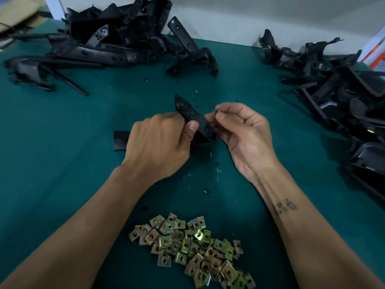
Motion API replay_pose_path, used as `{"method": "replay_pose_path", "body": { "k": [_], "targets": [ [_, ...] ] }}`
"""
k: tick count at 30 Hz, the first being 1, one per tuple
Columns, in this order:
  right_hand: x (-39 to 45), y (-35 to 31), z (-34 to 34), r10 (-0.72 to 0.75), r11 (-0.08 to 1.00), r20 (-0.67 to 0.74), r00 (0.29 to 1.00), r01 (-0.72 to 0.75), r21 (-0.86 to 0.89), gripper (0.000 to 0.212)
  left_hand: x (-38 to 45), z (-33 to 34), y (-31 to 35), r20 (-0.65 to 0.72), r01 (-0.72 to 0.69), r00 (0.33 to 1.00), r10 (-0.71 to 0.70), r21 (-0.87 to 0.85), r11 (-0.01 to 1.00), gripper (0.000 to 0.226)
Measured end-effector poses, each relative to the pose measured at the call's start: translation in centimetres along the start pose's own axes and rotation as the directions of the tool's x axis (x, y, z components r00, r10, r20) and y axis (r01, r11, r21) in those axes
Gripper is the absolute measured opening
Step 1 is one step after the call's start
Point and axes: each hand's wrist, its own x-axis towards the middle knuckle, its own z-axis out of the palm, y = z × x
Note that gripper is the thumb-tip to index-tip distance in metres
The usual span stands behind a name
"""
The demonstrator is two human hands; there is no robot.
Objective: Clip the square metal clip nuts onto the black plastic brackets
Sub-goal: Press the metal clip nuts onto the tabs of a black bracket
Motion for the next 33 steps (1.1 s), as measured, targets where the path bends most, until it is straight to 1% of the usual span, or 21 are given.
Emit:
{"method": "replay_pose_path", "body": {
  "k": [6,11,15,18,22,29,33],
  "targets": [
    [0.09,0.27,0.28,-0.001,0.997,-0.004,1.000,0.001,-0.073,0.015,-0.01,0.08,-0.01,-0.038,0.001,0.999,0.000,0.027,1.000,0.047],
    [0.08,0.46,0.30,-0.008,0.997,-0.032,0.999,0.006,-0.072,0.016,0.00,0.22,-0.04,-0.027,0.000,1.000,0.002,0.039,0.999,0.052],
    [0.11,0.56,0.30,-0.013,0.994,-0.063,0.998,0.006,-0.113,0.021,0.02,0.25,-0.05,-0.021,-0.021,1.000,0.021,0.003,1.000,0.048],
    [0.01,0.59,0.48,-0.026,0.994,-0.064,0.998,0.019,-0.106,0.021,0.05,0.24,-0.04,-0.016,-0.032,0.999,0.032,-0.012,0.999,0.046],
    [0.06,0.60,0.60,-0.049,0.998,-0.144,0.988,0.044,-0.036,0.016,0.05,0.19,-0.06,-0.016,-0.013,1.000,0.013,-0.007,1.000,0.049],
    [-0.09,0.68,0.82,-0.064,0.990,-0.121,0.991,0.048,-0.132,0.019,0.06,0.25,-0.24,0.005,-0.003,1.000,0.003,0.010,1.000,0.057],
    [-0.14,0.65,0.86,-0.064,0.991,-0.121,0.991,0.049,-0.122,0.019,0.09,0.18,-0.28,0.014,0.001,1.000,-0.001,-0.002,1.000,0.058]
  ]
}}
